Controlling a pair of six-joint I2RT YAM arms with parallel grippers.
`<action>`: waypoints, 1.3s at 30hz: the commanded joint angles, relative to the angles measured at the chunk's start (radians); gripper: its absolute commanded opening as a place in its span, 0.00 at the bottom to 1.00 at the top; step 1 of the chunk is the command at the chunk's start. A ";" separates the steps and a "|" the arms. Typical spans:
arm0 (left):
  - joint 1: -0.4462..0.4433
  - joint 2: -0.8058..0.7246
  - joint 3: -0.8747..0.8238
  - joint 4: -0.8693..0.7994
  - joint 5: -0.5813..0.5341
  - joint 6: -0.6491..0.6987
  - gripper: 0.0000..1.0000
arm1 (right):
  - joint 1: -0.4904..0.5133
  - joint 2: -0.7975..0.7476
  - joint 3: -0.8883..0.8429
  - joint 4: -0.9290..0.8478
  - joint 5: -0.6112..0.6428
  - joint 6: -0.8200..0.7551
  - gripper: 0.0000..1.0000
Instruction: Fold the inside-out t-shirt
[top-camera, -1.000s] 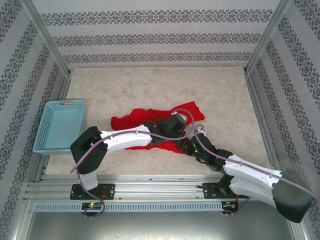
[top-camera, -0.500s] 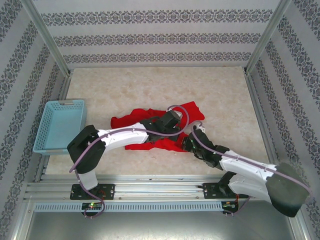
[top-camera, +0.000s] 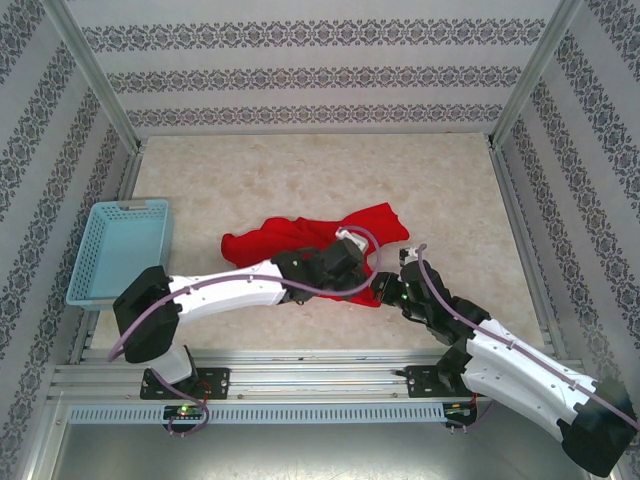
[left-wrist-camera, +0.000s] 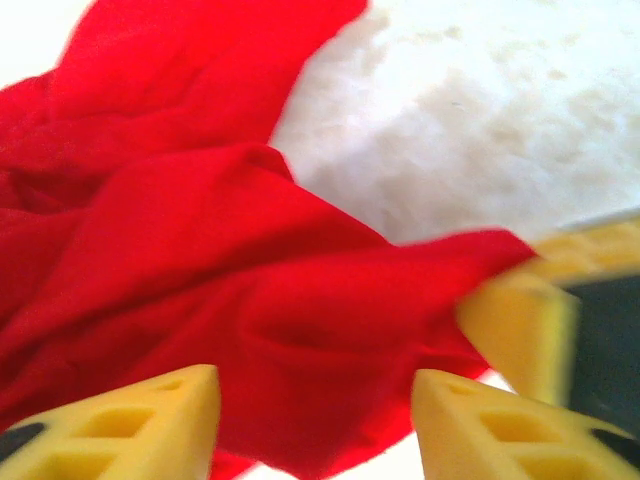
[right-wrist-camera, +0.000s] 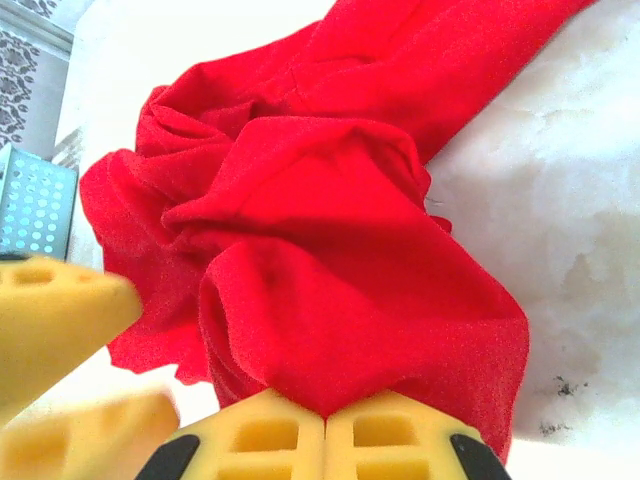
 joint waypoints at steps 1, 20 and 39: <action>-0.033 -0.009 -0.044 0.012 -0.024 0.022 0.60 | -0.006 0.003 0.041 -0.017 -0.032 -0.010 0.00; 0.011 0.001 -0.060 0.137 -0.152 0.015 0.00 | -0.044 -0.058 0.081 -0.162 0.012 -0.008 0.00; 0.230 -0.536 -0.515 0.335 -0.024 -0.142 0.00 | -0.046 0.086 0.259 -0.150 -0.080 -0.244 0.58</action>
